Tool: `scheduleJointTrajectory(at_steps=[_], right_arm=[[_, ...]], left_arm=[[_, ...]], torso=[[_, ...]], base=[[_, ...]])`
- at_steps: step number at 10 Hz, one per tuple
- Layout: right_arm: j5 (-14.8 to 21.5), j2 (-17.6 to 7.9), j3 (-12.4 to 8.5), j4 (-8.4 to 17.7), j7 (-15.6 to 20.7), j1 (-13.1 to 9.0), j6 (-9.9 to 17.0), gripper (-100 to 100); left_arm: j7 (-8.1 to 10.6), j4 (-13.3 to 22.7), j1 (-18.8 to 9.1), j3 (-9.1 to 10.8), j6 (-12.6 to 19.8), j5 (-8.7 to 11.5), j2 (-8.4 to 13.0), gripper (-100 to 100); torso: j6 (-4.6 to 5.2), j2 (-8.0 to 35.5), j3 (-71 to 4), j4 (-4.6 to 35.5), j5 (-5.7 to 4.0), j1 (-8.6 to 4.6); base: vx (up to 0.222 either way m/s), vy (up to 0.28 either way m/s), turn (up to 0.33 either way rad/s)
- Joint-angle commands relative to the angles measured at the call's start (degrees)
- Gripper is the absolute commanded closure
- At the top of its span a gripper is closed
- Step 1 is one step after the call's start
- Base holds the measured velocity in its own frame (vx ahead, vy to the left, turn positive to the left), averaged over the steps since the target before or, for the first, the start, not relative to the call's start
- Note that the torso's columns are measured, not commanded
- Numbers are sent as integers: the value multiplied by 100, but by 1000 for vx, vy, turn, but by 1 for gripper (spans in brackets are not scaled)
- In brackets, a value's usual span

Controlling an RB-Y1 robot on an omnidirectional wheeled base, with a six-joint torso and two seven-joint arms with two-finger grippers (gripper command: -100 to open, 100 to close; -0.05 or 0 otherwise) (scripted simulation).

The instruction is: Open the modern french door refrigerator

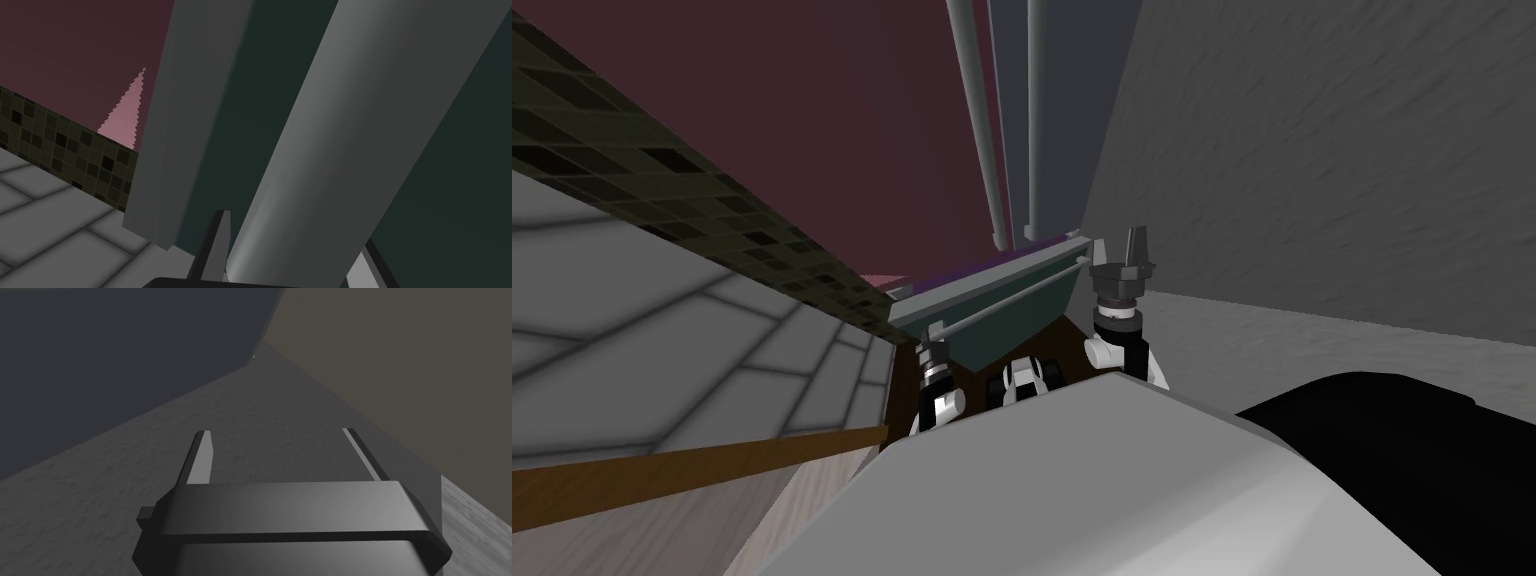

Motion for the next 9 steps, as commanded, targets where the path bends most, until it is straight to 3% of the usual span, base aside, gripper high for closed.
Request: scheduleJointTrajectory(at_steps=[1, 9], right_arm=[[0, 0, 0, 0, 0, 0, 0, 0], [0, 0, 0, 1, 0, -1, 0, 0]], left_arm=[[26, -137, 117, -51, -18, -10, 12, 100], [67, -291, 358, -140, -67, -29, 29, 100]], torso=[[0, 18, 14, 0, 2, -7], [4, 29, 20, 8, -1, -11]], base=[[-166, -71, 9], [-157, -62, 8]])
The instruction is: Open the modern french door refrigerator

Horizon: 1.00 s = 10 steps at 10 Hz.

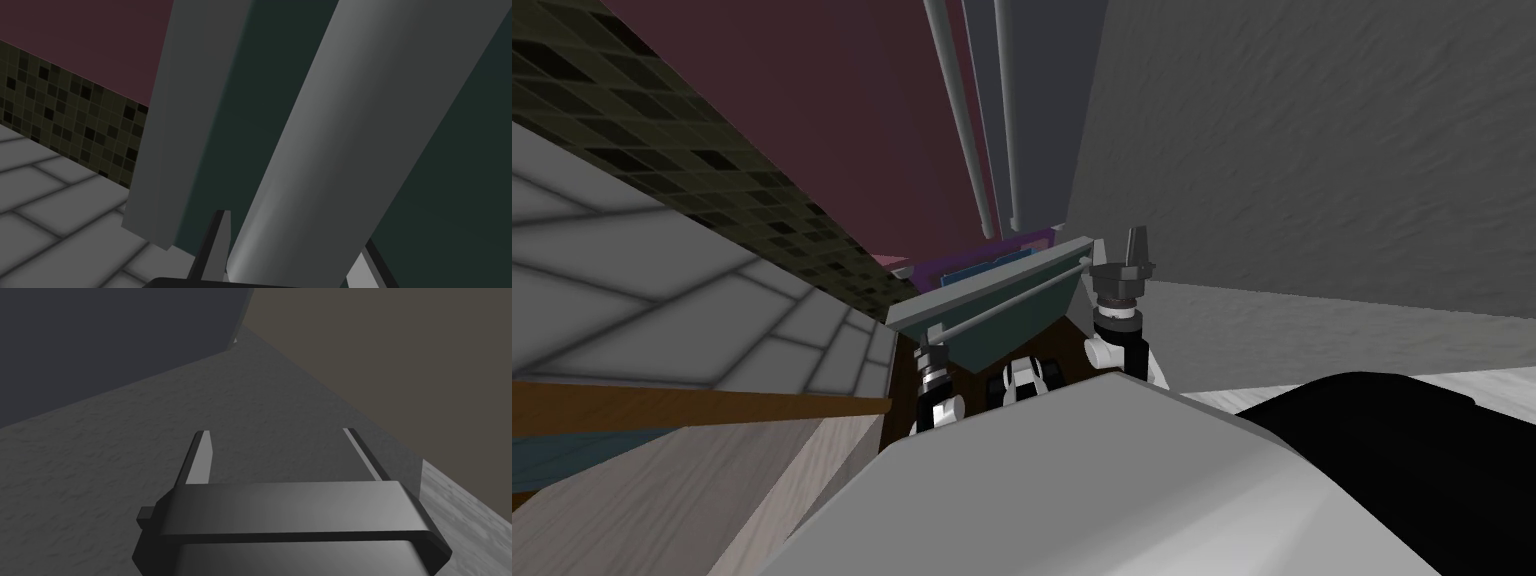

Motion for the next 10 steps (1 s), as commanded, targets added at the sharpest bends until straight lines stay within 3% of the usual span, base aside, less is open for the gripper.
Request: scheduleJointTrajectory(at_steps=[1, 3, 4, 10], right_arm=[[0, -1, 0, 0, 0, 1, 0, 0], [0, 0, 0, 0, 0, 1, 0, 0], [0, 0, 0, 0, 0, 1, 0, 0], [0, -1, -1, -1, 0, 3, -1, 0]], left_arm=[[15, -49, 98, -46, -34, -12, 3, 100], [27, -101, 155, -73, -67, -19, 6, 100], [34, -345, 222, -46, 184, 5, 25, -100], [61, -1116, 441, -11, 757, 56, 68, -100]], torso=[[-5, -37, -20, 1, -3, 18], [-8, -5, -2, -5, 5, 7], [-6, -10, -2, -3, 4, 9], [-9, 11, 4, 11, -10, -1]], base=[[-145, -39, 2], [-183, -76, 13], [-77, -37, 5], [17, -6, -2]])
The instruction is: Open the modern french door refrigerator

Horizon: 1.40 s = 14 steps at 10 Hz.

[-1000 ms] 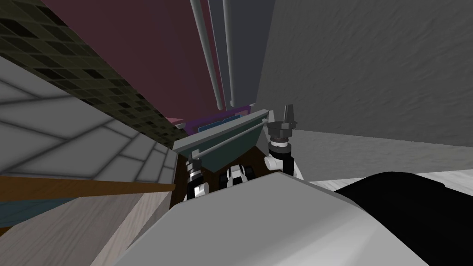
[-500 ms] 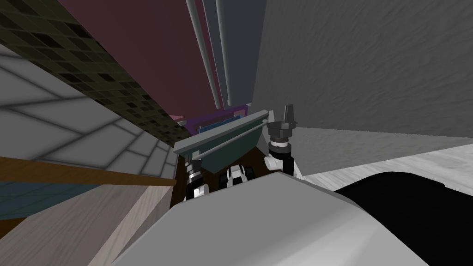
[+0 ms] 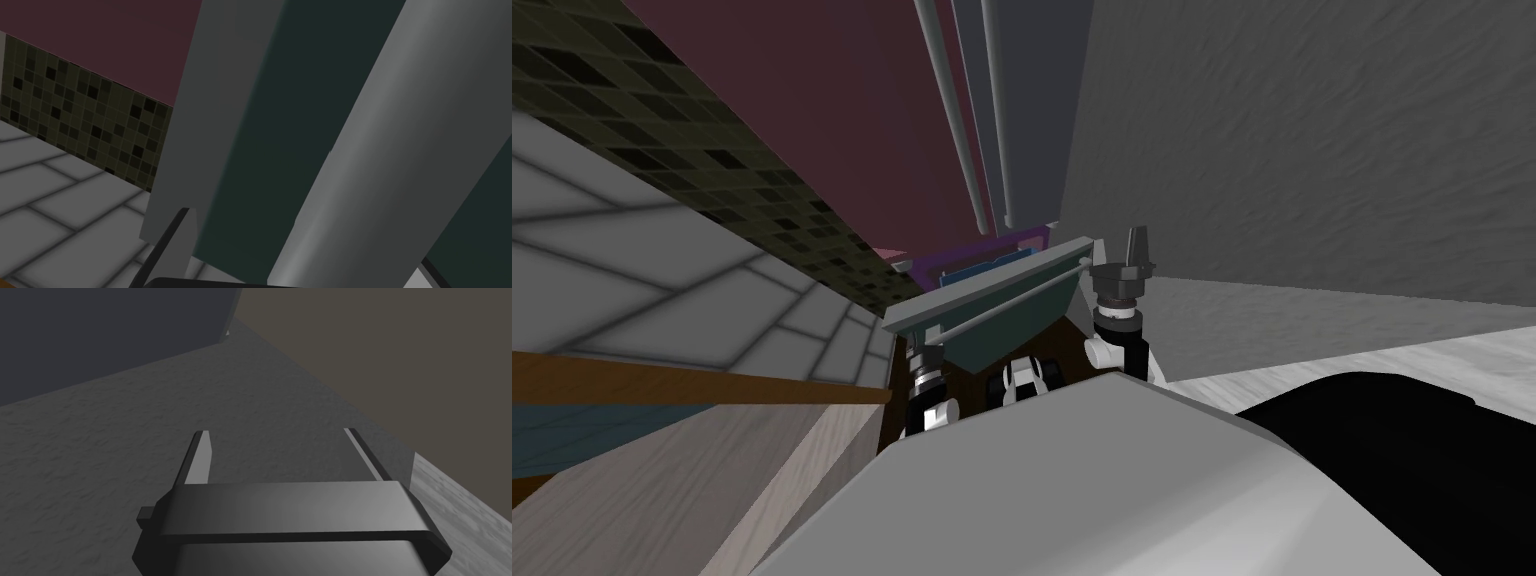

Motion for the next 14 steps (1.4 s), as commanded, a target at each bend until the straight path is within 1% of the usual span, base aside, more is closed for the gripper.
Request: scheduleJointTrajectory(at_steps=[1, 2, 3, 4, 5, 6, 8, 9, 10, 14], right_arm=[[0, 0, 0, 0, 0, 0, 0, 0], [0, 0, 0, 0, 0, 0, 0, 0], [0, 0, 0, 0, 0, 0, 0, 0], [0, 0, 0, 0, 0, -1, 0, 0], [0, 0, 0, 0, 0, 0, 0, 0], [0, 0, 0, 0, 0, 0, 0, 0], [0, 0, 0, 0, 0, 0, 0, 0], [0, 0, 0, 0, 0, 0, 0, 0], [0, 0, 0, 0, 0, -1, 0, 0], [0, 0, 0, 0, 0, -1, 0, 0]], left_arm=[[8, -305, 64, 12, 176, 17, 13, -100], [13, -459, 108, 20, 291, 27, 22, -100], [13, -459, 108, 20, 291, 27, 22, -100], [19, -613, 152, 27, 405, 37, 30, -100], [19, -613, 152, 27, 405, 37, 30, -100], [24, -766, 195, 34, 520, 47, 39, -100], [24, -766, 195, 34, 520, 47, 39, -100], [30, -614, 220, 35, 616, 54, 56, -100], [32, -597, 235, 32, 641, 54, 57, 0], [30, -522, 278, 18, 704, 52, 54, 0]], torso=[[-4, 13, 5, 10, -9, -5], [-3, 19, 7, 18, -15, -9], [-1, 23, 7, 25, -21, -17], [-6, 24, 7, 26, -25, -17], [-9, 31, 6, 37, -34, -20], [-4, 35, 11, 40, -34, -25], [-8, 43, 11, 48, -43, -31], [-10, 50, 14, 52, -47, -32], [-5, 38, 15, 31, -28, -26], [2, -26, -15, -13, 6, 8]], base=[[-2, -9, 1], [-6, -6, 4], [-3, -7, -8], [-2, -12, -6], [0, 0, 0], [0, 0, 0], [1, -3, -5], [10, 1, -4], [6, 0, -5], [0, 0, 0]])
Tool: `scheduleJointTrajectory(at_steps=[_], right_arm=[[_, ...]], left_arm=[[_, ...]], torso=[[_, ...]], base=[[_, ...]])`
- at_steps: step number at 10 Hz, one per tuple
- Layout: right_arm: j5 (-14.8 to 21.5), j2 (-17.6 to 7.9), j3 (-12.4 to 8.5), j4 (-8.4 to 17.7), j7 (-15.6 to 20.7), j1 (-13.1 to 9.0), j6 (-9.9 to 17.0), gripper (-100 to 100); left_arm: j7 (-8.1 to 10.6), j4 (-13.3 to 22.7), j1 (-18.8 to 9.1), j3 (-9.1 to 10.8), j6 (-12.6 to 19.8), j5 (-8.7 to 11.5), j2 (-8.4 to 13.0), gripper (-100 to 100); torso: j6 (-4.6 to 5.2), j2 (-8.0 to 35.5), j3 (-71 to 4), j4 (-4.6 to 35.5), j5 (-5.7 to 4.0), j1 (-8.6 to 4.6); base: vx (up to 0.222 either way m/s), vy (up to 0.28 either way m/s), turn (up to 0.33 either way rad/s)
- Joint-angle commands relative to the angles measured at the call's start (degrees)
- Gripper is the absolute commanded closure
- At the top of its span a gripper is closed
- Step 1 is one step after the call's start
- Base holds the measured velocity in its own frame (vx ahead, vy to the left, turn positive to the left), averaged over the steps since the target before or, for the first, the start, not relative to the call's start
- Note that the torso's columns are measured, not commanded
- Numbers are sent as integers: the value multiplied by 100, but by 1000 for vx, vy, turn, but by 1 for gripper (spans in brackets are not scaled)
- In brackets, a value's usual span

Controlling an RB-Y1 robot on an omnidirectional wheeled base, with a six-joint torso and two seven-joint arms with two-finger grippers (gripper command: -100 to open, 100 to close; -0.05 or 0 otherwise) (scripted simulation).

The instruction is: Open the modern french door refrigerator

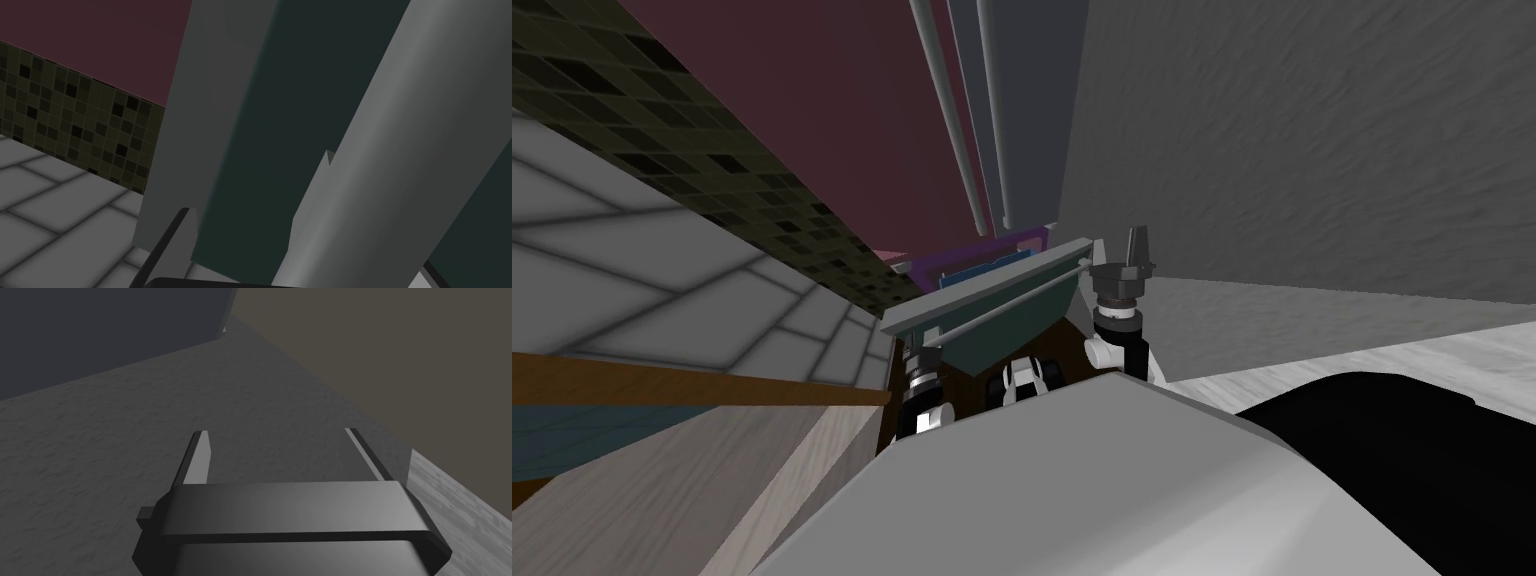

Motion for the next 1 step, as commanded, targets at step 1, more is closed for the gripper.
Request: scheduleJointTrajectory(at_steps=[1], right_arm=[[0, 0, 0, 0, 0, 0, 0, 0]], left_arm=[[0, 6, 4, -1, 5, 0, 0, 0]], torso=[[1, -4, -1, -5, 4, 3]], base=[[0, 0, 0]])
